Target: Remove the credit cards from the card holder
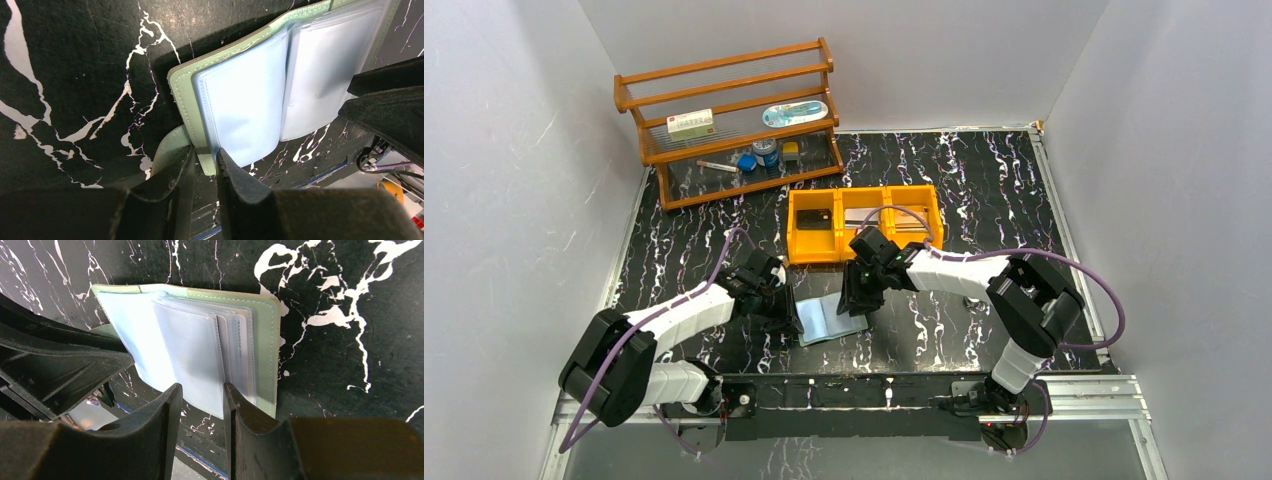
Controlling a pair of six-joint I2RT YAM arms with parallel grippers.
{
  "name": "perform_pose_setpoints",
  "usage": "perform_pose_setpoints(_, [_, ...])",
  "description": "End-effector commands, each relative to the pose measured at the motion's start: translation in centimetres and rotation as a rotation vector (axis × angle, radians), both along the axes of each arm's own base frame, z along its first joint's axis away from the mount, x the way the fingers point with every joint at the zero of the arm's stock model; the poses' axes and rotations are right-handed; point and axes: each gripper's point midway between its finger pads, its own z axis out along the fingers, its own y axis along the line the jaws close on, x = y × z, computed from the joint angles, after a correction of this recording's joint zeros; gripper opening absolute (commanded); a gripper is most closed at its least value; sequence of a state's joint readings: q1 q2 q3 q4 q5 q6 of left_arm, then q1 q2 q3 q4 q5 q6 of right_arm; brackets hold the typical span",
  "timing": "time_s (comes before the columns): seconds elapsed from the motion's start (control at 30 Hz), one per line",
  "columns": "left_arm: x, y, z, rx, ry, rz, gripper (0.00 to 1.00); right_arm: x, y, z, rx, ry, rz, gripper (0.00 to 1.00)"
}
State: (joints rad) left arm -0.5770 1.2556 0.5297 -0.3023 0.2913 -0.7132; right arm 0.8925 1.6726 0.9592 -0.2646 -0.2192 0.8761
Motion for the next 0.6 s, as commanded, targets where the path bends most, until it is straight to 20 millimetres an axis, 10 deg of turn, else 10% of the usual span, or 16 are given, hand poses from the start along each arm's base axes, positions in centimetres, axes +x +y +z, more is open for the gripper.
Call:
perform_pose_setpoints(0.0, [-0.1,-1.0,0.6,-0.056,0.001,-0.027,0.20,0.3,2.8,4.1,0.118,-0.046,0.014,0.43])
perform_pose_setpoints(0.57, [0.3,-1.3,0.9,-0.060,-0.004,-0.025,0.19,-0.6,4.3,6.1,0.202,-0.069,0.058,0.39])
